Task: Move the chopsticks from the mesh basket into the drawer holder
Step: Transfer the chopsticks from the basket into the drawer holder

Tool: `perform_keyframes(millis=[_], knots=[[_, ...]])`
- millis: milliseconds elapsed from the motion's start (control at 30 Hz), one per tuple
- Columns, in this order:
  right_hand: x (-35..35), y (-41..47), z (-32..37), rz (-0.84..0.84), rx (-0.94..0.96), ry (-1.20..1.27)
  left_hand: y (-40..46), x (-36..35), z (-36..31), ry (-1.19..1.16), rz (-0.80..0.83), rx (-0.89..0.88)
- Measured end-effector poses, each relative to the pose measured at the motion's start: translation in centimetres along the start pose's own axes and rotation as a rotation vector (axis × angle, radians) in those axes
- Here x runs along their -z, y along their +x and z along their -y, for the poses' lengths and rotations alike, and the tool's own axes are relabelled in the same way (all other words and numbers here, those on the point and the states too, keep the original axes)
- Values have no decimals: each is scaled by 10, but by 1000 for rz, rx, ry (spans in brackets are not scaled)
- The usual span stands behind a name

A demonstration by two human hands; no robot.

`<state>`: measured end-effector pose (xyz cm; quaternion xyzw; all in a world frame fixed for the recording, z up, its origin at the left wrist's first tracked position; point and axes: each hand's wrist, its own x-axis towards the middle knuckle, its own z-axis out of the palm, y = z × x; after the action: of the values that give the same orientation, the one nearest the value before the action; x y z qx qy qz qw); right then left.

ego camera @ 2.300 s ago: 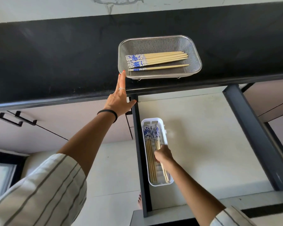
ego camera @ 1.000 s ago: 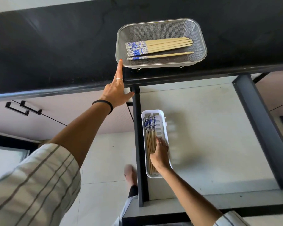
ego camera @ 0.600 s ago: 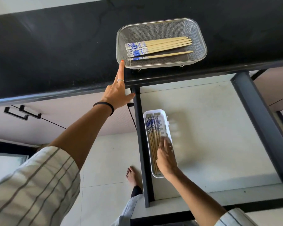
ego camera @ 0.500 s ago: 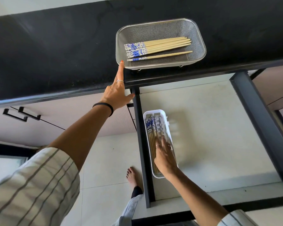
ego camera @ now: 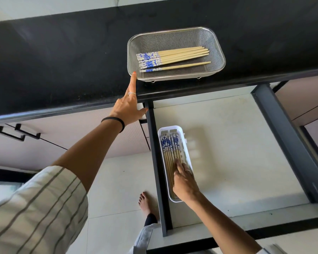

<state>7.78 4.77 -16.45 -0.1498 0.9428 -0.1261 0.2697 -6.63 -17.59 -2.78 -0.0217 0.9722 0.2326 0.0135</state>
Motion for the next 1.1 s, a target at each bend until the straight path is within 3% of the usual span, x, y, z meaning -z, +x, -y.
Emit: perform_keyframes(millis=[167, 433, 767, 967, 1100], knots=[[-1, 2, -3, 31, 38, -3, 0, 1, -2, -4, 5, 12], [-4, 6, -2, -67, -75, 266, -1, 3, -4, 0, 16, 29], [-4, 9, -7, -81, -7, 244, -1, 3, -4, 19, 15, 39], [-4, 9, -9, -80, 168, 75, -1, 4, -5, 22, 17, 43], [-4, 8, -11, -48, 182, 23, -1, 4, -6, 23, 19, 52]])
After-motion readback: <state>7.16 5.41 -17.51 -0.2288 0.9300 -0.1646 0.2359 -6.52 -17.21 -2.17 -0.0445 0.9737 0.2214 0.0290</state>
